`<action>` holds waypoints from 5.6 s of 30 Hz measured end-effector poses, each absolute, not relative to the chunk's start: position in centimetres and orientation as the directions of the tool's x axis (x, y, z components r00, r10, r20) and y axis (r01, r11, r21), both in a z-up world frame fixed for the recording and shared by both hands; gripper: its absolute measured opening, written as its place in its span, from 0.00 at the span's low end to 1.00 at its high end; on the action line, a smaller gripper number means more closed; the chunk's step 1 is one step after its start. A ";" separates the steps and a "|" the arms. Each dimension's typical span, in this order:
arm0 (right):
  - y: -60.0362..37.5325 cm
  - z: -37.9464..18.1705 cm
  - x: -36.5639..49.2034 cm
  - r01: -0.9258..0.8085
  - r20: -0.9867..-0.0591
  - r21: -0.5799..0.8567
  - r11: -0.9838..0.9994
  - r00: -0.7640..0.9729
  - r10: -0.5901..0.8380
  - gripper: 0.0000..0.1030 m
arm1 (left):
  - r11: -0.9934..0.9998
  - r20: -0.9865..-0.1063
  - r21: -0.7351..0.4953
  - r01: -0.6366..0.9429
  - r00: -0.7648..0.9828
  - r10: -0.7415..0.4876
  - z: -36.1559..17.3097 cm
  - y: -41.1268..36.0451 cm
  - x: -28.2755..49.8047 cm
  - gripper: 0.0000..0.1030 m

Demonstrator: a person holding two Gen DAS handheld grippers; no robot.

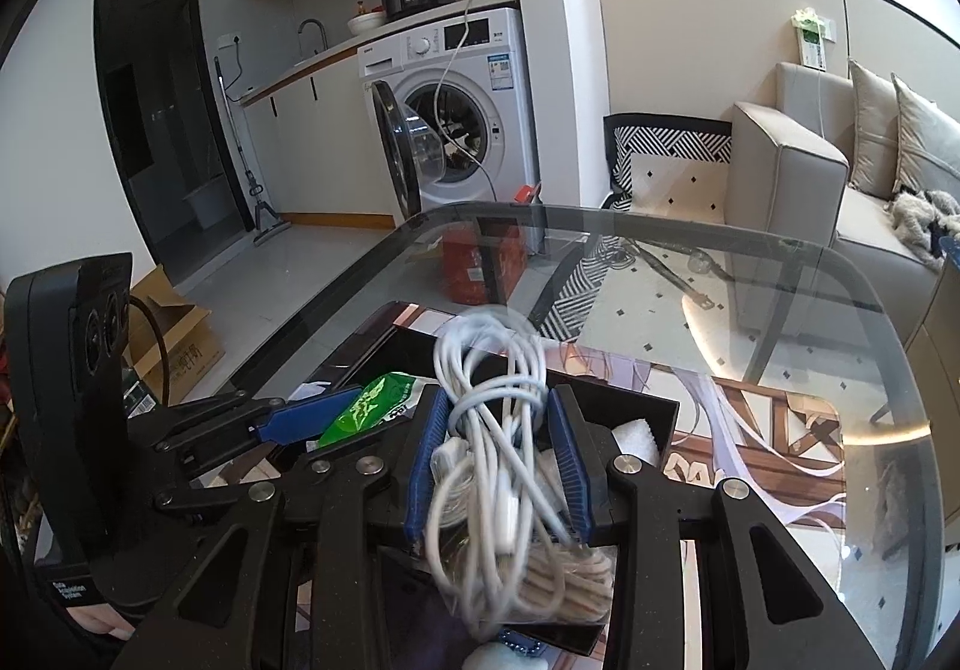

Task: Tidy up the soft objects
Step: 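Release the cable coil and green packet into the box, opening both grippers, then withdraw both open grippers from the box toward the plush toy, then grasp the white plush toy with the right gripper, then grasp the red balloon glue packet with the left gripper while the right holds the plush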

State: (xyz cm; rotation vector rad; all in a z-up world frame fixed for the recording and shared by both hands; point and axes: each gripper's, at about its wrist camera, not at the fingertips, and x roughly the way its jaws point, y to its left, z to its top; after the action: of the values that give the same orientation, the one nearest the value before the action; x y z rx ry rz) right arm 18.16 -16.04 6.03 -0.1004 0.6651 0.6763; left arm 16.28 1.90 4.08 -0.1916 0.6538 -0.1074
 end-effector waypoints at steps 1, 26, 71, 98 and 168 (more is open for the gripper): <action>-16.2 6.1 18.2 -0.603 -0.596 0.124 0.788 0.589 0.545 0.41 | 0.977 -0.599 -0.208 0.037 0.785 -0.157 4.0 1.9 16.4 0.34; -22.9 7.4 12.7 -0.543 -0.530 0.123 0.830 0.672 0.518 0.99 | 0.984 -0.570 -0.165 0.067 0.808 -0.151 6.0 1.6 12.9 1.00; -25.5 3.2 5.9 -0.552 -0.621 0.082 0.830 0.623 0.476 0.99 | 0.990 -0.496 -0.089 0.109 0.857 -0.139 11.1 2.4 5.1 1.00; -21.4 -3.1 9.2 -0.511 -0.767 0.061 0.858 0.526 0.368 0.99 | 0.991 -0.586 -0.120 0.059 0.801 -0.119 5.3 4.1 6.7 1.00; -25.1 3.4 5.9 -0.562 -0.613 0.071 0.824 0.627 0.481 0.35 | 0.924 -0.738 -0.036 0.381 0.614 -0.281 1.1 -4.5 5.7 1.00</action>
State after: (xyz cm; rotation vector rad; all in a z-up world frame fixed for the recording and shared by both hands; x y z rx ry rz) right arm 5.85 -25.06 3.42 -0.1314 0.6624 0.5998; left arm 5.65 -4.46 1.07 0.1291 0.8267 -0.3828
